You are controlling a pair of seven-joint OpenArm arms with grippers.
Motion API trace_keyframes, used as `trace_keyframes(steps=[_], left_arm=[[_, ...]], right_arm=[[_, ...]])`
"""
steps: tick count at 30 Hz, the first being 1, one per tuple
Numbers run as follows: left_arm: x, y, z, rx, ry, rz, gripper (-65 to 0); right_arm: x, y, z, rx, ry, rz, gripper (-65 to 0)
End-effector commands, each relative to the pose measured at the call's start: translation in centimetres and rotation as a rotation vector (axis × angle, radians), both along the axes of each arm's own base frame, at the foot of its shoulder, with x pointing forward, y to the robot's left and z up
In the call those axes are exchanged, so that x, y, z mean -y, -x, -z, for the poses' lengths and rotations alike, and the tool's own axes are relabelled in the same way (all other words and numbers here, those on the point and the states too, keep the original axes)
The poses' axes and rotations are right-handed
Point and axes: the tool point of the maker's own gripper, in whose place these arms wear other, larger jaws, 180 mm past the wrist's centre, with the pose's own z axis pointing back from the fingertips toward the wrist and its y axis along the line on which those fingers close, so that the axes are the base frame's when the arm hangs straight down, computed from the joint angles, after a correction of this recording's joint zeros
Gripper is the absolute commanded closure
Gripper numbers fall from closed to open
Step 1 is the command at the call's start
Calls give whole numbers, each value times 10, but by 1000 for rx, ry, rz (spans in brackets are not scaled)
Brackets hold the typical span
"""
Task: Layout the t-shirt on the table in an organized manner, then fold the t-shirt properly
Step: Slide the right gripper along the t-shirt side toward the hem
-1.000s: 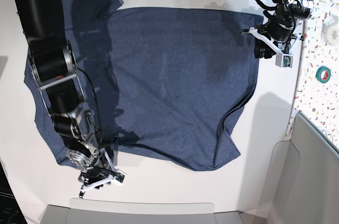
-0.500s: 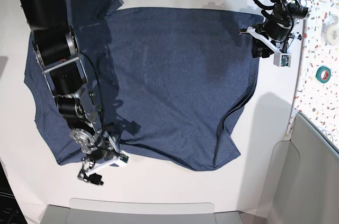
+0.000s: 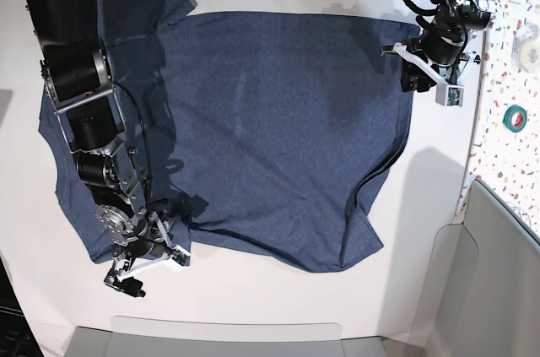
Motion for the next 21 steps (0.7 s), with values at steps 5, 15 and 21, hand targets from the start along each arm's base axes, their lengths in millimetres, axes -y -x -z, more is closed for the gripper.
trace_keyframes(steps=[5, 15, 21], left_arm=[[-1, -5, -10, 44, -6, 5, -155], [-1, -4, -9, 39, -6, 5, -155], [-1, -1, -7, 30, -6, 5, -155]], right_arm=[[-3, -16, -33, 45, 0, 0, -650], [-1, -17, -36, 51, -3, 2, -650], [-9, -16, -33, 45, -9, -8, -592]])
